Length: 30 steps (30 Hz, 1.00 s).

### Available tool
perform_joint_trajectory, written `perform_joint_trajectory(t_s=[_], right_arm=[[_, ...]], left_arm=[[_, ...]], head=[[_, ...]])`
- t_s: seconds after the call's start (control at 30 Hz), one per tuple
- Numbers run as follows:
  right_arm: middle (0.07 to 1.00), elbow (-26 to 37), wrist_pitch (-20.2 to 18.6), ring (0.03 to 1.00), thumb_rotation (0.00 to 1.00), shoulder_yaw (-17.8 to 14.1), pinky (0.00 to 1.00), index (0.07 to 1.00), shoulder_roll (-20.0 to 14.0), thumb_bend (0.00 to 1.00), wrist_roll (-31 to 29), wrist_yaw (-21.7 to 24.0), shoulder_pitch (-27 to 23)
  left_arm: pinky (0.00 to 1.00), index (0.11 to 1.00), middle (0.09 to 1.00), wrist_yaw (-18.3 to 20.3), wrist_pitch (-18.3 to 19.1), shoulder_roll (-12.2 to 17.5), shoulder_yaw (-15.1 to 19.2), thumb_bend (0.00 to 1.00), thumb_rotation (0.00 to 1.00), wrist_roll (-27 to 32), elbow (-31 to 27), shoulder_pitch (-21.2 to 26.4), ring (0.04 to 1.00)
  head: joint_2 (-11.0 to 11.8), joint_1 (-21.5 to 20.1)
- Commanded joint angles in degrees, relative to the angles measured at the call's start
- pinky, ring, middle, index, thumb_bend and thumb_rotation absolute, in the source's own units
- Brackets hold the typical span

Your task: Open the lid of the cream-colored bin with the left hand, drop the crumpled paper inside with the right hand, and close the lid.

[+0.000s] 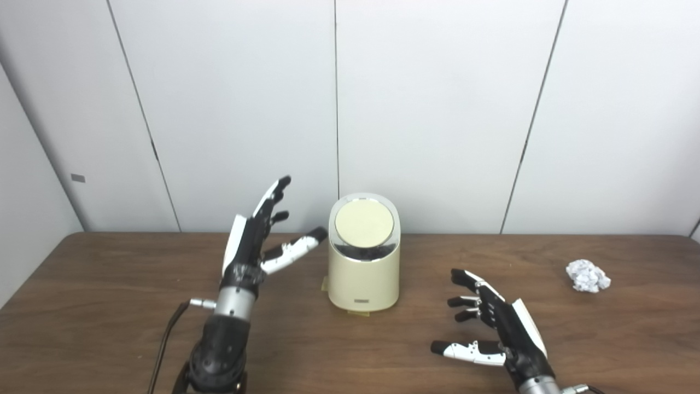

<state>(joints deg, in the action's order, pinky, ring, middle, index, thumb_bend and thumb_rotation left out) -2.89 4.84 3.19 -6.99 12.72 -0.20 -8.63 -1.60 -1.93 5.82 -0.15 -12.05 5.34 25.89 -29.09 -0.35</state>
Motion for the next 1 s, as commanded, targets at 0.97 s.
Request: perform_joint_trajectory(t_s=[0.97], right_arm=[[0.848,2.61,1.23,0.690,0.12,0.08,0.58,0.840,0.75,0.79,0.92,-0.90,-2.08]], left_arm=[[0.85,1.000,1.000,2.27,10.55,5.44,-14.16,1.00,0.35,-21.02,8.73,17.27,1.000]], head=[[-0.31,-1.67]])
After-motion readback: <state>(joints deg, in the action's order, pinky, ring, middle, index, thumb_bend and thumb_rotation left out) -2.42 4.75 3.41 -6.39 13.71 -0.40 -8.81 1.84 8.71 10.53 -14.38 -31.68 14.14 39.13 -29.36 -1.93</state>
